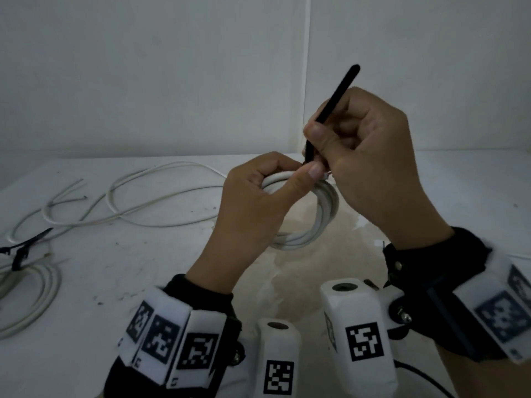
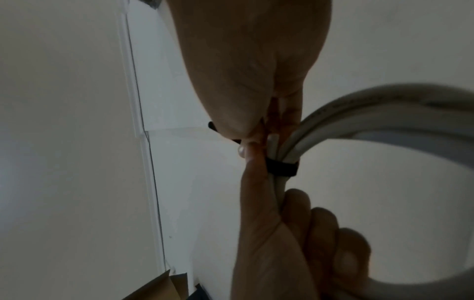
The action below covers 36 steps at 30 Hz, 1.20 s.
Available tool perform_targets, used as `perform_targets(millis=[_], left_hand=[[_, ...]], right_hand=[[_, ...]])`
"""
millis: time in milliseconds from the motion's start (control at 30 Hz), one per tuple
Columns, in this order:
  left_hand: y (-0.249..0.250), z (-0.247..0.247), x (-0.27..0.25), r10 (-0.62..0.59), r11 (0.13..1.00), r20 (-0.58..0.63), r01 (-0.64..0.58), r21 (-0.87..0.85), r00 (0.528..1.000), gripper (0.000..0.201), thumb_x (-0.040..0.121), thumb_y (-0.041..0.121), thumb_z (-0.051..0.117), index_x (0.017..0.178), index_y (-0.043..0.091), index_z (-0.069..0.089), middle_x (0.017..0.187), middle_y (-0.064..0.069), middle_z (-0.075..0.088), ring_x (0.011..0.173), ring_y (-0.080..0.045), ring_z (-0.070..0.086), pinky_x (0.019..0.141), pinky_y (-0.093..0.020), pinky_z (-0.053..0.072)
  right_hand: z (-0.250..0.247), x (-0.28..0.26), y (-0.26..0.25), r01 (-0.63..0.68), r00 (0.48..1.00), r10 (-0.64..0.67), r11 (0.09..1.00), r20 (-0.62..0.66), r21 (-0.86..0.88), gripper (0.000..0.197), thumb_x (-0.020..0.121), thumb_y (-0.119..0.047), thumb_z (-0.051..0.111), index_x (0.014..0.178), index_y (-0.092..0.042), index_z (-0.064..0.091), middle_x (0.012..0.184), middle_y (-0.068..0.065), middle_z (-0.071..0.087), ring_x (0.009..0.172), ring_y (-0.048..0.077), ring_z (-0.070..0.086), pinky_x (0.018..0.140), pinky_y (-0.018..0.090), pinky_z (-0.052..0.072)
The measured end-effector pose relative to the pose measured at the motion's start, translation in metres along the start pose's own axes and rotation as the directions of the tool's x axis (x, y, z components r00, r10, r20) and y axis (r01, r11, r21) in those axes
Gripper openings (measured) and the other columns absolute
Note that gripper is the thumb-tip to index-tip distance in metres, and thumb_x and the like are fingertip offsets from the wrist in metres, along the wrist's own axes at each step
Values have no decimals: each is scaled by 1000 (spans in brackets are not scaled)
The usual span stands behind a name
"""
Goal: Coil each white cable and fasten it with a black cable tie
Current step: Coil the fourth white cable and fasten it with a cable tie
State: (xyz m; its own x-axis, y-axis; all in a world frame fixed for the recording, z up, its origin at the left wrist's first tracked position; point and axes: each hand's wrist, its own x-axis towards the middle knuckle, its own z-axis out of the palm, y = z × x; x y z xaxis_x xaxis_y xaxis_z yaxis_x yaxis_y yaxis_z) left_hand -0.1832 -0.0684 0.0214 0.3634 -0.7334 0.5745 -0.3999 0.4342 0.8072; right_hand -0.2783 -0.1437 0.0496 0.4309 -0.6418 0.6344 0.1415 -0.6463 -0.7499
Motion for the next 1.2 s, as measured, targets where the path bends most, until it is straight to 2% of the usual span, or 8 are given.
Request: perform_targets(millis=[167, 300, 400, 533, 767, 967, 1100, 1200], left_hand=[[3, -9, 4, -56, 998, -72, 54, -27, 996, 13, 79, 25, 61, 67, 22, 63, 44, 19, 56, 42, 4, 50, 47, -6, 36], [4, -17, 8, -146, 983, -168, 124, -132, 975, 24, 77, 37, 55, 70, 16, 63, 35, 13, 38, 35, -3, 31, 39, -17, 29], [5, -20, 10, -145, 981, -172, 119, -153, 974, 31, 74, 43, 52, 74, 15, 64, 39, 12, 35, 39, -3, 32, 41, -17, 34], [5, -24, 2, -168, 972, -110, 146, -184, 980, 31, 75, 44, 46, 83, 20, 64, 52, 9, 45, 50, -4, 44, 56, -20, 45], [18, -59, -29, -224, 964, 89, 234, -122, 970, 25, 81, 31, 45, 92, 16, 62, 69, 7, 64, 72, -7, 63, 68, -18, 53], [25, -78, -39, -123, 990, -58, 127, 68, 991, 18, 87, 14, 57, 88, 31, 64, 65, 10, 67, 69, -8, 65, 73, -26, 56], [24, -95, -47, -43, 978, -156, 73, 195, 987, 29, 89, 13, 57, 91, 41, 60, 71, 12, 67, 67, -4, 66, 64, -20, 54], [27, -106, -54, 1, 941, -196, 65, 331, 981, 23, 90, 20, 57, 90, 43, 60, 74, 11, 64, 72, -14, 67, 68, -29, 55]], right_hand=[[1, 0, 0, -105, 979, 108, 994, 171, -25, 3, 86, -35, 55, 89, -33, 54, 80, -13, 61, 76, -4, 59, 70, 12, 47], [3, -3, 1, -275, 885, 264, 961, 383, -25, 39, 72, -58, 32, 96, -37, 55, 89, -15, 65, 84, -5, 62, 83, 15, 48], [5, -4, 0, -332, 862, 293, 943, 414, 24, 31, 89, -45, 33, 95, -29, 59, 77, -5, 66, 74, 12, 63, 83, 30, 51], [7, -3, -3, -337, 902, 285, 935, 326, 115, 27, 97, -24, 37, 82, -21, 59, 58, -8, 52, 57, 4, 53, 59, 16, 47], [18, -13, -18, -314, 931, 288, 945, 225, 92, 30, 97, -24, 36, 76, -23, 58, 60, -4, 44, 51, 4, 40, 52, 13, 37], [41, -26, -36, -300, 941, 294, 954, 165, 11, 34, 98, -21, 35, 69, -22, 51, 59, -2, 44, 47, 1, 40, 48, 9, 34], [58, -40, -46, -361, 913, 345, 932, 220, 40, 28, 99, -21, 34, 83, -19, 57, 68, -4, 52, 54, -2, 49, 59, 14, 42], [76, -45, -51, -385, 904, 365, 922, 223, 49, 29, 98, -28, 35, 116, -19, 57, 79, -6, 56, 65, 1, 50, 65, 16, 42]])
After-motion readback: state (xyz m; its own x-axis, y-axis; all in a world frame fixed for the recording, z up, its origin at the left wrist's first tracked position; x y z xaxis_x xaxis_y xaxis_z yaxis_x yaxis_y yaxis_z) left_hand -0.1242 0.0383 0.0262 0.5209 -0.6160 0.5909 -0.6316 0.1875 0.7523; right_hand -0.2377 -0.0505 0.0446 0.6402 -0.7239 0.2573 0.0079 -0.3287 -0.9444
